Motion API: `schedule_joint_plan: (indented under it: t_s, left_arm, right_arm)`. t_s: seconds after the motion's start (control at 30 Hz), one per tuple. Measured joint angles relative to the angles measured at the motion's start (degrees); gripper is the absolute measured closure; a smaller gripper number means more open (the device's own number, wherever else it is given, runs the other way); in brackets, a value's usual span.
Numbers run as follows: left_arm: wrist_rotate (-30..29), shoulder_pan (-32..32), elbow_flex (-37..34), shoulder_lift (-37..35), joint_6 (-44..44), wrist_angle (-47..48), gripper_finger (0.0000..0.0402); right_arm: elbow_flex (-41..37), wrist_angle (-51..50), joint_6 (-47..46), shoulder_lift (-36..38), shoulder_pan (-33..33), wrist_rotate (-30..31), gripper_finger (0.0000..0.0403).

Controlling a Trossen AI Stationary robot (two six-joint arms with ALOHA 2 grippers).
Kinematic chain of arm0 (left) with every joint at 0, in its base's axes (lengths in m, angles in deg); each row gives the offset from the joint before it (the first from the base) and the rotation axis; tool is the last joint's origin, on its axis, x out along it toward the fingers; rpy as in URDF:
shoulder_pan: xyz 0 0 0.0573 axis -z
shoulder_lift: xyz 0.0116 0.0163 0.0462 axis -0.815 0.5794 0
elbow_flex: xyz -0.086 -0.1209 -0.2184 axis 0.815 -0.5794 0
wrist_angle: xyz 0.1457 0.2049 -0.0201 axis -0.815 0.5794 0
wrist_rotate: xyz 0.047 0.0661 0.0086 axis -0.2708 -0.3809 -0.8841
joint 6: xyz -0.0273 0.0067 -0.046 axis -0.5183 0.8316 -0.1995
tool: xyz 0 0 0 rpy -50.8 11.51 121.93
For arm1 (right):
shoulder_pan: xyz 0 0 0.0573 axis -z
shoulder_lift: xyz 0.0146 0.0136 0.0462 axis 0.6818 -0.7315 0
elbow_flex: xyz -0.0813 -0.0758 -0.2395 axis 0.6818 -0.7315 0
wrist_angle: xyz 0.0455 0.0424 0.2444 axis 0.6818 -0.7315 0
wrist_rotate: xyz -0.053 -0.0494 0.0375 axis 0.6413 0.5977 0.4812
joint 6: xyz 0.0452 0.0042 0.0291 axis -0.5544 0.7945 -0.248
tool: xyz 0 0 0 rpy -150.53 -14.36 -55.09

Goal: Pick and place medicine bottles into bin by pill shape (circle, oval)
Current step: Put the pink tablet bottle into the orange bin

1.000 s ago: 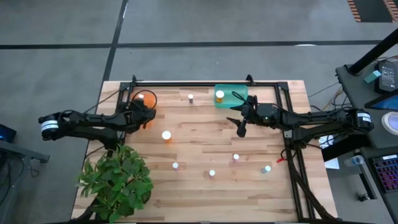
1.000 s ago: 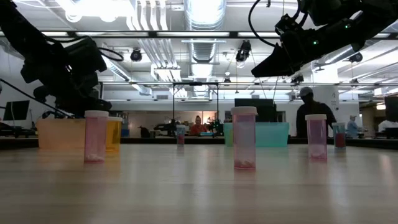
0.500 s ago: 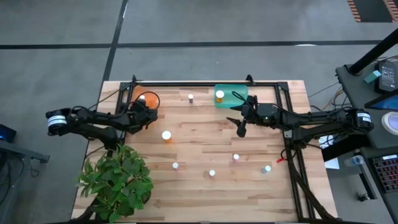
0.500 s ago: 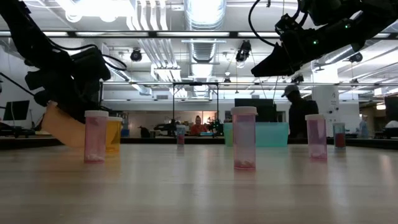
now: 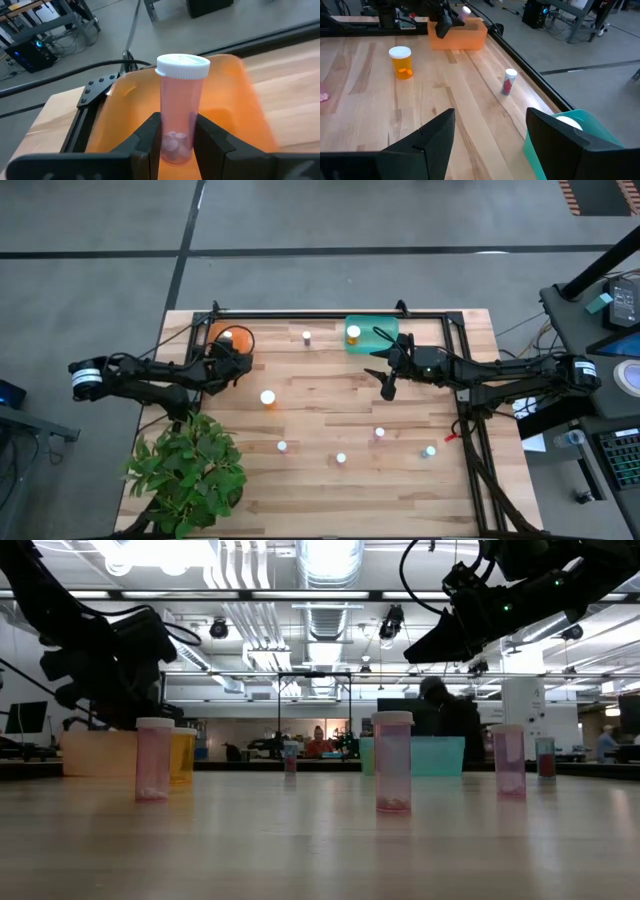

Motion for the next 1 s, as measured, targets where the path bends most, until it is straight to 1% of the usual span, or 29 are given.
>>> schedule_joint_plan:
  t_s: [0.27,0.47,0.7,0.9,1.0]
  left_arm:
    - [0.98,0.02,0.25,-5.23,0.54,0.0,0.0328]
    - [6.13,0.02,2.7,-11.35,6.21,-0.18,0.0328]
    - [11.47,-0.04,3.29,-17.97,5.95,0.2,0.0328]
    - [12.41,-0.11,3.11,-21.29,3.55,0.5,0.0328]
    - [15.05,-0.1,3.01,-22.06,6.39,-0.47,0.0328]
  right_arm:
    - [0.0,-0.02,0.0,0.0,0.0,0.0,0.017]
    - [0.0,-0.02,0.0,0.0,0.0,0.0,0.017]
    - [0.0,-0.08,0.0,0.0,0.0,-0.02,0.017]
    - [0.0,-0.28,0.02,0.0,0.0,-0.01,0.017]
    - [0.0,-0.28,0.02,0.0,0.0,-0.02,0.017]
